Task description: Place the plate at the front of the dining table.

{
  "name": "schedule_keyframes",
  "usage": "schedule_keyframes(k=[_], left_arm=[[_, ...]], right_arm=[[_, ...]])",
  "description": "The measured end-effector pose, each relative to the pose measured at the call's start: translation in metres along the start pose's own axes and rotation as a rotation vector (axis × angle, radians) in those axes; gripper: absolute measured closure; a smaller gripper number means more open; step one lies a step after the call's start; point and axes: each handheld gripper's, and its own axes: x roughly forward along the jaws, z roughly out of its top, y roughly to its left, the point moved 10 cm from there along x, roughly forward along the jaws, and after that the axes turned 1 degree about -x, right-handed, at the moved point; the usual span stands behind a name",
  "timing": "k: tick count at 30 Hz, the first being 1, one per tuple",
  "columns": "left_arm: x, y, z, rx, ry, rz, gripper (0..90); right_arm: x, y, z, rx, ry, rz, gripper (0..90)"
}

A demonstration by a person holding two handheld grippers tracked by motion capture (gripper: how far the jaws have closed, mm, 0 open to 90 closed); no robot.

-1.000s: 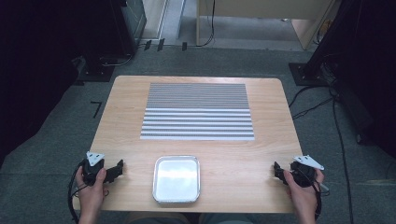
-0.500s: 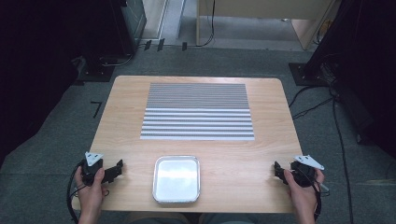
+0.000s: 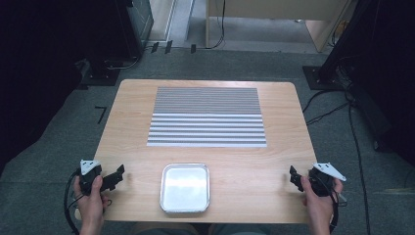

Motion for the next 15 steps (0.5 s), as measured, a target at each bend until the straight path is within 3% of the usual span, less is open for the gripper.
schedule_keyframes(k=[3,6,15], left_arm=[[-0.003,-0.003,0.003,-0.005,-0.012,-0.005,13.5],[-0.006,-0.009,0.005,-0.027,-0.019,-0.038,13.5],[-0.011,-0.025,0.007,0.007,-0.021,-0.051,13.5]], right_arm=[[-0.002,0.004,0.002,0.018,-0.006,0.020,14.8],[-0.005,0.010,0.005,0.018,-0.014,0.036,14.8],[-0.011,0.023,0.011,0.002,-0.032,0.060,14.8]])
